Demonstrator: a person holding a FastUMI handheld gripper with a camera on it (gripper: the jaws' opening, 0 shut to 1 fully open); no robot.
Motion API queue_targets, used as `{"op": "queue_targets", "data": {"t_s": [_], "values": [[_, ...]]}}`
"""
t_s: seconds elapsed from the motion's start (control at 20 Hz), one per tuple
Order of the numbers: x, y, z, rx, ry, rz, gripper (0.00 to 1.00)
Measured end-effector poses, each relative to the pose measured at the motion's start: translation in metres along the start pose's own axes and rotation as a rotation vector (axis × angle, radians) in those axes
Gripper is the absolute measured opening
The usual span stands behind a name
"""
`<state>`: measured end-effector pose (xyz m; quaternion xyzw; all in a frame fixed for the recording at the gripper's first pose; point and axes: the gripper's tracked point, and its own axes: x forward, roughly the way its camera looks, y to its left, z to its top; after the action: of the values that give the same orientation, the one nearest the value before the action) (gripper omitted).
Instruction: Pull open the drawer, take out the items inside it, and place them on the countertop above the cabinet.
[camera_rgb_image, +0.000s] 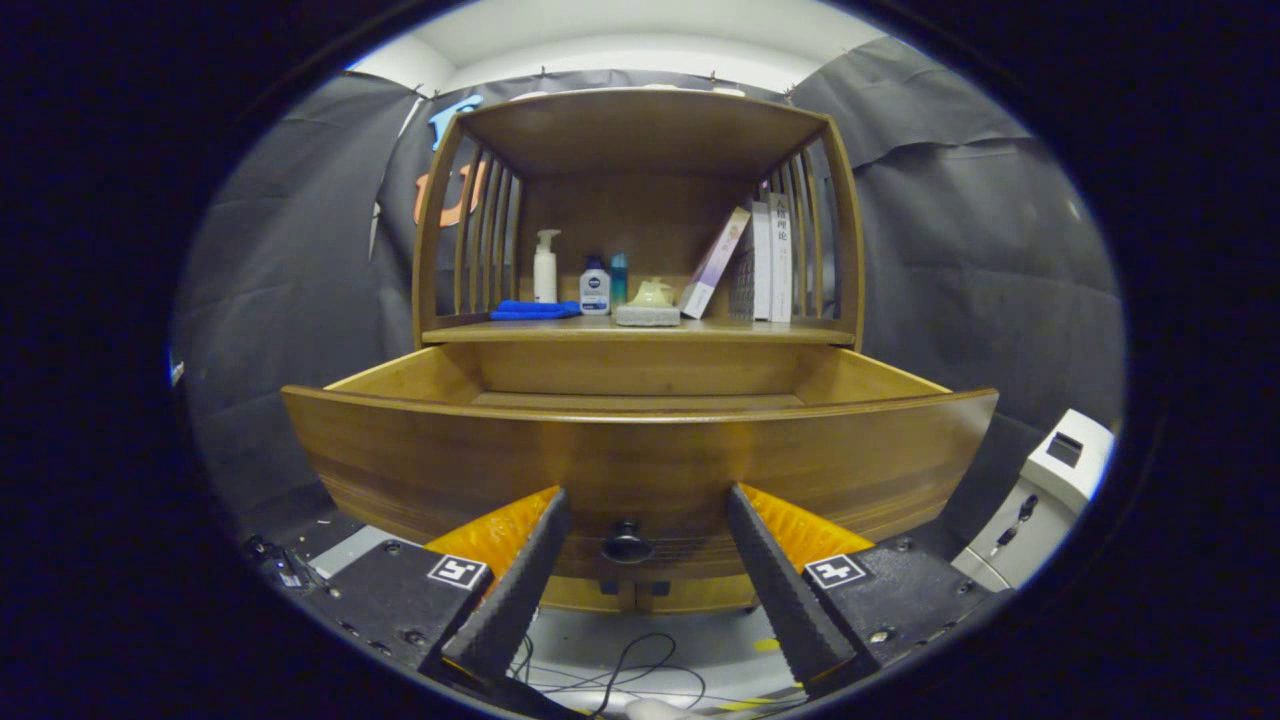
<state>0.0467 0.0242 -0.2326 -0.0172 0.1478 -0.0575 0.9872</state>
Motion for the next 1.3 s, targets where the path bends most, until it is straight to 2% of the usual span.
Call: {"op": "queue_targets", "data": {"t_s": [0.65, 1.3], "values": [[0.029, 0.002, 0.014, 0.012, -0.007, 0.023, 0.99], [0.114, 0.017, 0.042, 0.058, -0.026, -0.004, 0.99]]}}
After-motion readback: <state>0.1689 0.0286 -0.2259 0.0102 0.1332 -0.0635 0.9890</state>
